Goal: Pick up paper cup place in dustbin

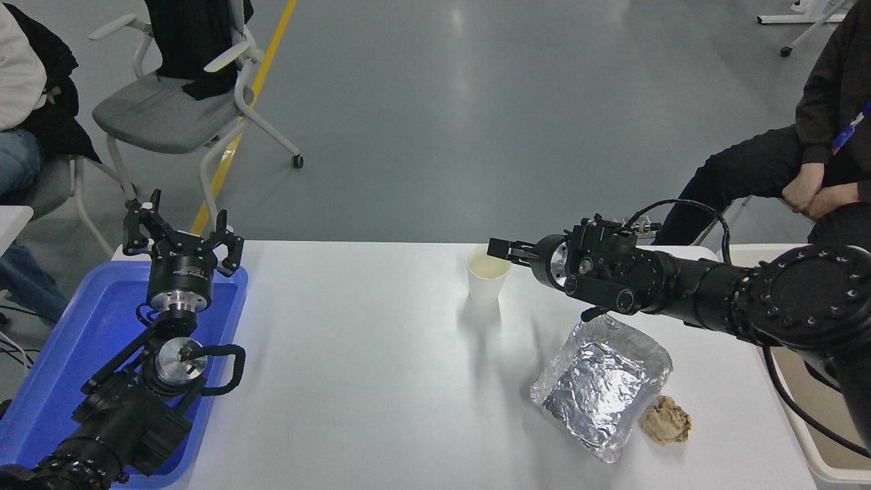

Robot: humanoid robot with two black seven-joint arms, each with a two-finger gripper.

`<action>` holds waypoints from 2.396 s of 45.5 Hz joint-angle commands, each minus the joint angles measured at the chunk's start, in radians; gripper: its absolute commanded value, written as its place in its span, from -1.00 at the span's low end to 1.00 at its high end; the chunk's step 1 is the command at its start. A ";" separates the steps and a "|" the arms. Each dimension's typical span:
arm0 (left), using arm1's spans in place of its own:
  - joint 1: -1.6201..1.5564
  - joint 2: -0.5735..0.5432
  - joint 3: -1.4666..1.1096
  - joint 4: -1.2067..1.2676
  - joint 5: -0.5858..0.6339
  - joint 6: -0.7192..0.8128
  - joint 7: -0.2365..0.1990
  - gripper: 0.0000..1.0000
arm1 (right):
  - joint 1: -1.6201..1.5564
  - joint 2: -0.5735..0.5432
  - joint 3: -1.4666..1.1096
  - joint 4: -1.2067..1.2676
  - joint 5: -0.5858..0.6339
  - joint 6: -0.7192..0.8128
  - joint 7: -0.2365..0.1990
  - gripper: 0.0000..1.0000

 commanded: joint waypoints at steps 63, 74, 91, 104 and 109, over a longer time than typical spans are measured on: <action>-0.001 0.000 0.000 0.000 0.000 0.000 0.000 0.98 | -0.107 0.007 0.110 -0.059 -0.073 0.007 0.001 0.41; -0.001 0.000 0.000 0.000 0.000 0.000 0.000 0.98 | -0.108 0.007 0.110 -0.055 -0.075 0.012 0.004 -0.22; -0.001 0.000 0.000 0.000 0.000 0.000 0.000 0.98 | -0.108 0.007 0.110 -0.047 -0.089 0.038 0.013 -1.00; -0.001 0.003 0.000 0.000 0.000 0.000 0.000 0.98 | -0.073 0.007 0.108 -0.018 -0.092 0.053 0.013 -1.00; -0.001 0.003 0.000 0.000 0.000 0.000 0.000 0.98 | -0.010 0.007 0.096 0.034 -0.087 0.067 0.015 -1.00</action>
